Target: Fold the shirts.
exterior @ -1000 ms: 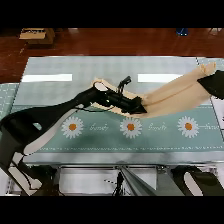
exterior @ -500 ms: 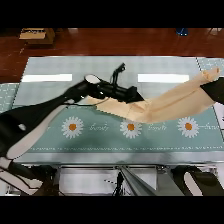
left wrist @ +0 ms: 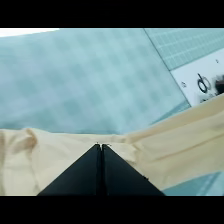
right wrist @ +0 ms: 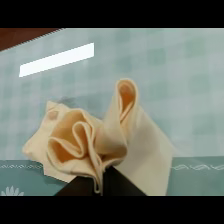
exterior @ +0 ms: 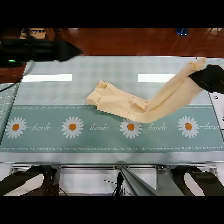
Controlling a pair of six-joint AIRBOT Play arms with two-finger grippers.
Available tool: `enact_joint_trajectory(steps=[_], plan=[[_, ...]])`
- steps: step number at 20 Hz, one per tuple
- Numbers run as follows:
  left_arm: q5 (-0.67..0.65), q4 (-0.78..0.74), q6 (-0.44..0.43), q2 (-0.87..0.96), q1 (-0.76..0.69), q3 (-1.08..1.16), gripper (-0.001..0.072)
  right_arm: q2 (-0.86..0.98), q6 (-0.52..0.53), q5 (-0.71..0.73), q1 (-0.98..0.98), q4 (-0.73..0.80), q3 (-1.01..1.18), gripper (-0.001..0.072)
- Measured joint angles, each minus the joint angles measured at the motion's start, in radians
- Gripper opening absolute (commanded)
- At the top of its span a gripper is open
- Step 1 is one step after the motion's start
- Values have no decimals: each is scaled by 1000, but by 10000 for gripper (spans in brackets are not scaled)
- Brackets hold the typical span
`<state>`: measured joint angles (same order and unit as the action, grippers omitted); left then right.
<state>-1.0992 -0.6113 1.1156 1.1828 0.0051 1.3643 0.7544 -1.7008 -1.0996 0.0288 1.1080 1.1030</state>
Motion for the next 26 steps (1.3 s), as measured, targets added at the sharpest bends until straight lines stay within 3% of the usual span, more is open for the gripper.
enact_joint_trajectory(steps=[4,8,12,18,19,21,22,26], plan=[[-97,-54,27,-85,238,0,20,150,-35,169,-215,23,0,27],[-193,-74,37,-111,388,0,20,338,-79,430,-423,30,0,27],[-236,-78,40,-119,431,0,20,521,-97,704,-562,-48,0,27],[-252,-82,42,-120,445,-5,20,675,-103,927,-689,-140,0,30],[-254,-81,42,-120,445,-10,20,690,-104,959,-704,-146,0,98],[-261,-81,42,-120,446,-27,20,715,-104,1033,-729,-155,0,447],[-262,-81,42,-120,446,-38,20,722,-104,1072,-738,-155,0,493],[-269,-82,40,-120,447,-83,21,701,-69,1181,-719,-159,0,488]])
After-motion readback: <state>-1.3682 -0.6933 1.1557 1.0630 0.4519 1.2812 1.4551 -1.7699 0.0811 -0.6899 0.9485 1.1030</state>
